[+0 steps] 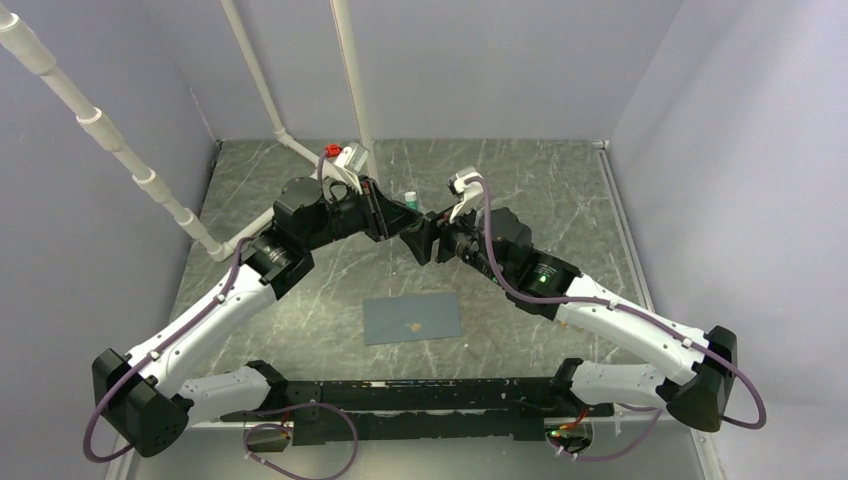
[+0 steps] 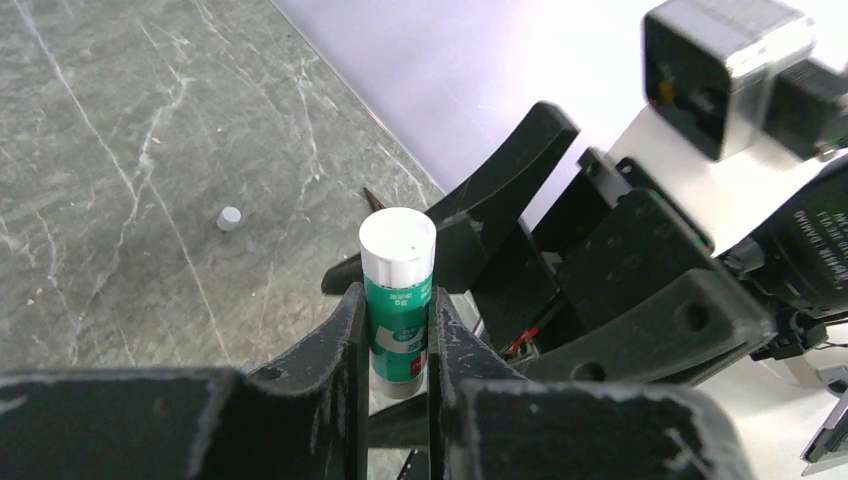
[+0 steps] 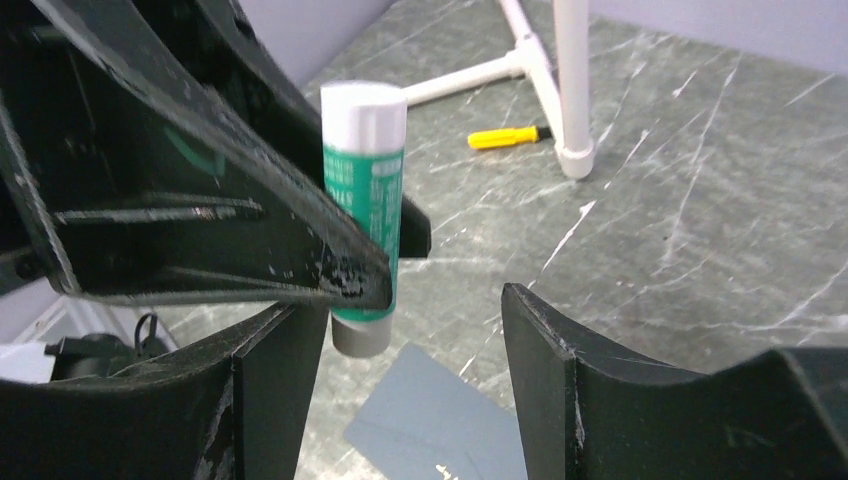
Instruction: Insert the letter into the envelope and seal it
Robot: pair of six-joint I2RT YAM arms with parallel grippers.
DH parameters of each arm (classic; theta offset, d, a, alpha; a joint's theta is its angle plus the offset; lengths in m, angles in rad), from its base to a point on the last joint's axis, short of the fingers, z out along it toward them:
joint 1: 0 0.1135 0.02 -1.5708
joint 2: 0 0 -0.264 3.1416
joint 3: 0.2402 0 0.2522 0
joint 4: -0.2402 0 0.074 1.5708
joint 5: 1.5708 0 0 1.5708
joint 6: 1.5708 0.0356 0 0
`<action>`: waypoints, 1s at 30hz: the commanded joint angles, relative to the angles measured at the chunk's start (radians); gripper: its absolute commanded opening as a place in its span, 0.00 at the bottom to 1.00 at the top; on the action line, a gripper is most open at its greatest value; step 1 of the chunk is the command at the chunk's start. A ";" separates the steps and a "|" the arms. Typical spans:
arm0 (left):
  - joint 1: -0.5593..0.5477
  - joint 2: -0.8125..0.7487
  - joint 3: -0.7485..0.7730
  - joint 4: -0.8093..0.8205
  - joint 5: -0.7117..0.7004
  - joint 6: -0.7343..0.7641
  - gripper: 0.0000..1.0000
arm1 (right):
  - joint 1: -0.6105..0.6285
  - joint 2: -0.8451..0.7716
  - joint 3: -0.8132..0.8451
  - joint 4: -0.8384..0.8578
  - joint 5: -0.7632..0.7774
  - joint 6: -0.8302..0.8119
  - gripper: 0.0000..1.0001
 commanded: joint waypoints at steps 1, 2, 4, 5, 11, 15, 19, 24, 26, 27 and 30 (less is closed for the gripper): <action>0.003 -0.019 0.010 0.016 -0.009 -0.033 0.02 | 0.006 0.009 0.074 0.085 0.049 -0.068 0.67; 0.003 -0.022 0.007 0.021 -0.004 -0.038 0.02 | 0.006 0.013 0.078 0.087 0.037 -0.074 0.66; 0.004 -0.027 0.005 0.024 0.008 -0.043 0.02 | 0.006 0.022 0.085 0.091 0.022 -0.081 0.58; 0.004 -0.029 0.007 0.022 0.010 -0.044 0.02 | 0.006 0.025 0.089 0.091 0.014 -0.084 0.52; 0.004 -0.036 0.006 -0.009 0.023 -0.037 0.07 | 0.006 -0.004 0.051 0.156 -0.010 -0.117 0.11; 0.004 -0.048 -0.009 -0.039 0.010 -0.023 0.31 | 0.006 -0.048 -0.004 0.180 -0.069 -0.208 0.00; 0.004 -0.061 0.006 -0.111 -0.018 -0.031 0.69 | 0.006 -0.057 0.020 0.045 -0.207 -0.373 0.00; 0.057 -0.025 0.097 -0.264 0.146 -0.018 0.85 | 0.006 -0.072 0.057 -0.153 -0.369 -0.529 0.00; 0.084 0.000 0.119 -0.315 0.262 -0.020 0.83 | 0.006 -0.070 0.075 -0.205 -0.393 -0.567 0.00; 0.093 0.009 0.125 -0.319 0.327 -0.021 0.81 | 0.006 -0.068 0.082 -0.223 -0.386 -0.579 0.00; 0.098 0.015 0.123 -0.340 0.457 0.016 0.71 | 0.006 -0.063 0.088 -0.250 -0.387 -0.607 0.00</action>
